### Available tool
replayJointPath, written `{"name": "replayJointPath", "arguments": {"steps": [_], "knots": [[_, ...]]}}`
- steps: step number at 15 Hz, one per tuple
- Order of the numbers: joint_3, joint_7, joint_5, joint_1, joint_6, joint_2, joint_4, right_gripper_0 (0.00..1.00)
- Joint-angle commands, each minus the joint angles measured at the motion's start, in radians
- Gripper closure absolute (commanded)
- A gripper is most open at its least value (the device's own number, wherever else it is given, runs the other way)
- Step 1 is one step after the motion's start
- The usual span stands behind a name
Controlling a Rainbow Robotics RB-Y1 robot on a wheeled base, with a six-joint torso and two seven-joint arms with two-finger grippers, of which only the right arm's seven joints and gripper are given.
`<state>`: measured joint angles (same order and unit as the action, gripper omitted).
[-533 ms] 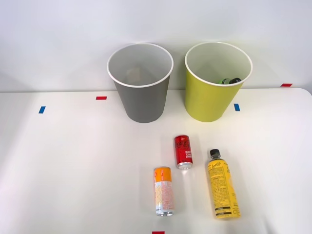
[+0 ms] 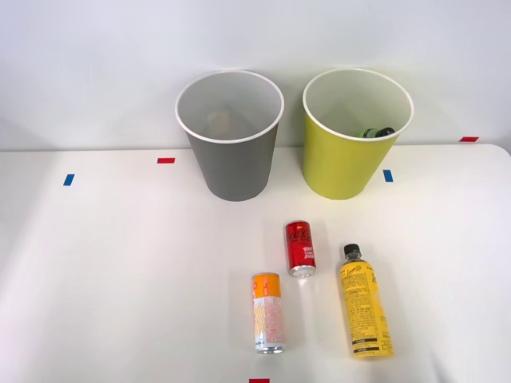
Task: Put cans in the gray bin, plastic bottles in the light green bin
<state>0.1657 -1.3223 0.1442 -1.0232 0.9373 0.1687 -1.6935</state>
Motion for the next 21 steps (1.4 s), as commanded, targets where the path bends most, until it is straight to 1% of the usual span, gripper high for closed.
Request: {"name": "replayJointPath", "arguments": {"steps": [1, 21], "knots": [[0.0, 0.0, 0.0, 0.0, 0.0, 0.0, 0.0, 0.0], [0.0, 0.0, 0.0, 0.0, 0.0, 0.0, 0.0, 0.0]]}}
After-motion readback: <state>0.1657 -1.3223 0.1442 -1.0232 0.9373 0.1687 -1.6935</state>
